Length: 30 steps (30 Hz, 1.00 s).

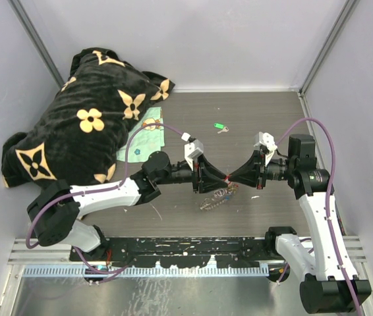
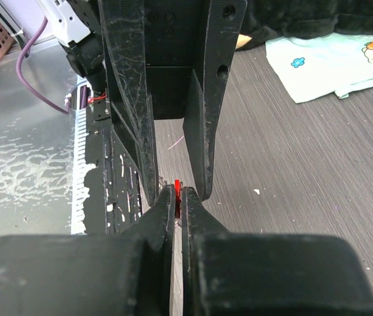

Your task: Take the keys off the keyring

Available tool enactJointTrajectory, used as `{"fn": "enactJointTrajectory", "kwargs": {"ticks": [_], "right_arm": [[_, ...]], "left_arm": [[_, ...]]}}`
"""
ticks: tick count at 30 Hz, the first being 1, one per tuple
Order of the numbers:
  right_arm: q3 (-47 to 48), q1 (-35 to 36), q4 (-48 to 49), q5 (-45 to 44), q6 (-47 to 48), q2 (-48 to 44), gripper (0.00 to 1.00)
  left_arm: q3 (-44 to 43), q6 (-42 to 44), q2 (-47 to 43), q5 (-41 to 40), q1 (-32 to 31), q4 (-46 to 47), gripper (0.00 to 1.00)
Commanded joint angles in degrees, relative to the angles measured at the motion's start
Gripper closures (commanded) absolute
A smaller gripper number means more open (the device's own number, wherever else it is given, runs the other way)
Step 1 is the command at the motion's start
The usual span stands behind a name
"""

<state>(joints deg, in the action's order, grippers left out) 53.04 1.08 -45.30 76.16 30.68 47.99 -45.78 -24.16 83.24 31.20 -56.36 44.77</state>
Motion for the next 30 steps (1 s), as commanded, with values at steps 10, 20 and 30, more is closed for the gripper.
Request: {"fn": "enactJointTrajectory", "kwargs": {"ticks": [10,20,30], "right_arm": [[3.35,0.15,0.50,2.76,0.59,-0.61,0.99],[3.72,0.15,0.12,2.93,0.89,-0.55,0.99],[3.69,0.15,0.03,2.77,0.88,-0.81,1.00]], "left_arm": [[-8.19,0.24,1.53,7.14,0.11,-4.56,0.67],[-8.93,1.30,1.77,8.31,0.11,-6.88,0.69],[-10.73,1.60,2.41,10.08,0.27,-9.12,1.00]]}}
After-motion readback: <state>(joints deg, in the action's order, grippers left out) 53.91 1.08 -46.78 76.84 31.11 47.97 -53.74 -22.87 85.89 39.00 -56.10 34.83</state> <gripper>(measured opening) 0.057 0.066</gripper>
